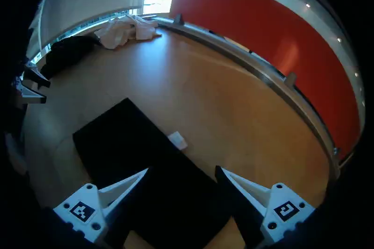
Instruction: Fold towel
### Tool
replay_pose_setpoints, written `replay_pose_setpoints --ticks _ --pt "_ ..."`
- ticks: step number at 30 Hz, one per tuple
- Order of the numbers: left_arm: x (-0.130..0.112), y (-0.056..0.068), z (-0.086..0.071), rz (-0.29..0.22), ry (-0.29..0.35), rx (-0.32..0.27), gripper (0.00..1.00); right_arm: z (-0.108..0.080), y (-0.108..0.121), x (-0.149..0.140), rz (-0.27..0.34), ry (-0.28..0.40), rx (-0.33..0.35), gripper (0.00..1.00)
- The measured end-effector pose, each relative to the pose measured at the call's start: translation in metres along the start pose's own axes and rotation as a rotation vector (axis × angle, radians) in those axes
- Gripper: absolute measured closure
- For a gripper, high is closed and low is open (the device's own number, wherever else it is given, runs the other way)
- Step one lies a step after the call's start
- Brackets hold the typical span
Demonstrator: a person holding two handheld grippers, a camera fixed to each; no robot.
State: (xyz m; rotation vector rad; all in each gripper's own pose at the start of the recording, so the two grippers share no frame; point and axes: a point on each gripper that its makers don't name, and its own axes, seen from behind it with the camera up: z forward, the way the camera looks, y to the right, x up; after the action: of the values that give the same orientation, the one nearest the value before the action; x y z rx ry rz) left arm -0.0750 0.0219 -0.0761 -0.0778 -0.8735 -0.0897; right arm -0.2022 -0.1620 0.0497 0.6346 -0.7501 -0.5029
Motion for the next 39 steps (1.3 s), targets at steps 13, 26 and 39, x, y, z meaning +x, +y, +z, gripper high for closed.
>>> replay_pose_setpoints --ticks 13,26,39 --pt "-0.002 0.006 -0.002 0.017 -0.004 -0.01 0.08 -0.044 -0.011 -0.057 0.049 -0.024 -0.001 0.0" --pt "-0.002 0.008 -0.007 0.02 -0.002 -0.016 0.08 -0.074 -0.002 -0.106 0.076 -0.071 -0.016 0.0" --pt "-0.002 0.006 -0.009 0.017 0.002 -0.019 0.08 -0.083 0.003 -0.139 0.079 -0.134 0.013 0.17"
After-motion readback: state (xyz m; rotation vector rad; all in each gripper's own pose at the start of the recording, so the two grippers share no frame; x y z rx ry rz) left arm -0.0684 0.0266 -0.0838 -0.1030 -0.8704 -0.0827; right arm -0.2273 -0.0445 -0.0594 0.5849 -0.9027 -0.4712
